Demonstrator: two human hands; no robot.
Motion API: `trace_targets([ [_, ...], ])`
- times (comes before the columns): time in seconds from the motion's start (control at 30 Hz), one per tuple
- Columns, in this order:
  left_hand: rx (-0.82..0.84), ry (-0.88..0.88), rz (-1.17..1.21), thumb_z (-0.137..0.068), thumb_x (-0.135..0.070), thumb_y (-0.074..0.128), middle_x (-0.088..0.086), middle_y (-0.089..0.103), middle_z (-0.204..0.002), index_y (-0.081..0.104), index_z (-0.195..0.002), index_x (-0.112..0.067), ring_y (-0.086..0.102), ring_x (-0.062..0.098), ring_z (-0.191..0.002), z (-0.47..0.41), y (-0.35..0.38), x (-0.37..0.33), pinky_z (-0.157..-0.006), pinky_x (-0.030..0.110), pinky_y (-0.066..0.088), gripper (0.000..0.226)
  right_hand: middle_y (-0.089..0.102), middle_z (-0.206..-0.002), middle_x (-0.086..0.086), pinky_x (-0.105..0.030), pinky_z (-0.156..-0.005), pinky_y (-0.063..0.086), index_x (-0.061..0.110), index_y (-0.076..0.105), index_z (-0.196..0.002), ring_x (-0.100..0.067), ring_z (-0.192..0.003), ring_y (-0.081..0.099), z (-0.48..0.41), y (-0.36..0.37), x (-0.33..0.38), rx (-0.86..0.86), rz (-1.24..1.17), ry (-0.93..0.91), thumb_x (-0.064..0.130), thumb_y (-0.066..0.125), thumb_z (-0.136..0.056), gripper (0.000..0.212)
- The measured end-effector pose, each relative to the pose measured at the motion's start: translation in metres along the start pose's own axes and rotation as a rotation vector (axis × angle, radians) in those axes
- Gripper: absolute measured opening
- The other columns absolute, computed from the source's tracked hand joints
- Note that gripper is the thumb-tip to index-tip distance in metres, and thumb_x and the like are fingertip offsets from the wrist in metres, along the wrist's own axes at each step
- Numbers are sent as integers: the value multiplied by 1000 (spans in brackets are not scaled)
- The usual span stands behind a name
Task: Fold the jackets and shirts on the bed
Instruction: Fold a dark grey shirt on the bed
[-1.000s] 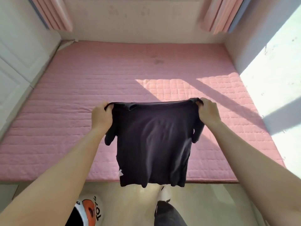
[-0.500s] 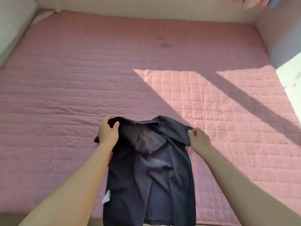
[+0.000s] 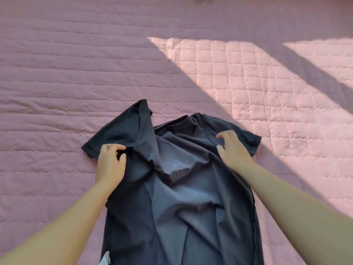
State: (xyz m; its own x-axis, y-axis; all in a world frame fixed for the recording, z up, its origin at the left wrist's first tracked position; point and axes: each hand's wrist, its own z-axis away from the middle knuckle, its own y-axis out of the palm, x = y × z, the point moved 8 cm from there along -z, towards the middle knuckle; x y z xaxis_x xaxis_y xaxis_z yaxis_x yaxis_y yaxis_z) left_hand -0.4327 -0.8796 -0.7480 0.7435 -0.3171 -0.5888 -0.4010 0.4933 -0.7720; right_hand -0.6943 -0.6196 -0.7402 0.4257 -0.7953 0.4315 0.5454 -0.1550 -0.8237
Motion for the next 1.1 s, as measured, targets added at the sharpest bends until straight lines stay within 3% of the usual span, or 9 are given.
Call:
trace_targets([
  [0.17,-11,119,30,-93,-14,58,7,40,-131,53,-125,-14,53,24,-110,-62,25,-35,-95,30,41,33,38,-143,1,-38,-94,43,16,40,-137,-28,-114,54,-59,20,46,7,40,-142,9,52,-92,48],
  [0.3,94,24,-37,-94,-25,58,9,16,-155,20,-149,-21,52,33,-120,-91,45,-38,-98,39,43,67,23,-149,1,-35,-73,44,22,28,-145,-33,-97,58,-70,46,56,-21,101,-186,8,58,-85,69],
  [0.37,137,-30,-1,-92,-29,61,12,27,-151,11,-152,-27,57,35,-114,-106,47,-30,-99,44,46,79,28,-138,-7,-32,-66,41,28,27,-146,-32,-82,55,-71,51,51,-73,174,-112,15,60,-86,70],
  [0.43,156,-82,44,-89,-33,66,12,53,-125,16,-151,-24,64,30,-92,-118,43,-19,-90,44,51,80,46,-119,-8,-33,-67,42,30,43,-133,-32,-84,56,-76,54,49,-83,187,-68,24,58,-90,45],
  [0.5,180,-122,54,-89,-32,66,6,61,-90,33,-143,-15,60,24,-63,-128,41,-12,-75,37,53,66,61,-90,-4,-35,-67,49,25,53,-105,-31,-80,61,-86,61,39,26,-16,19,27,53,-94,11],
  [0.6,183,-141,96,-90,-26,65,4,64,-74,32,-141,-21,55,21,-48,-141,32,-12,-59,32,52,61,66,-73,-7,-23,-48,47,19,48,-102,-22,-53,61,-96,63,28,169,-516,221,22,45,-100,5],
  [0.73,343,-240,210,-94,-21,62,10,68,-80,19,-147,-26,52,10,-36,-139,52,-18,-37,20,46,68,69,-85,-13,-19,-40,48,16,40,-108,-16,-49,67,-105,18,7,-125,-874,384,16,31,-102,10],
  [0.93,383,-293,292,-101,-13,46,21,65,-80,38,-125,-8,61,13,-37,-141,69,-26,-36,21,48,26,63,-86,-20,-22,-43,52,3,46,-117,-24,-64,65,-100,-15,-36,-208,-1058,609,1,29,-98,26],
  [1.1,146,-228,471,-100,-5,44,22,64,-79,34,-130,-4,67,20,-53,-169,34,-47,-52,30,59,32,64,-90,-21,-36,-65,60,1,47,-109,-26,-67,69,-126,-48,-23,-249,-1108,521,4,28,-101,21],
])
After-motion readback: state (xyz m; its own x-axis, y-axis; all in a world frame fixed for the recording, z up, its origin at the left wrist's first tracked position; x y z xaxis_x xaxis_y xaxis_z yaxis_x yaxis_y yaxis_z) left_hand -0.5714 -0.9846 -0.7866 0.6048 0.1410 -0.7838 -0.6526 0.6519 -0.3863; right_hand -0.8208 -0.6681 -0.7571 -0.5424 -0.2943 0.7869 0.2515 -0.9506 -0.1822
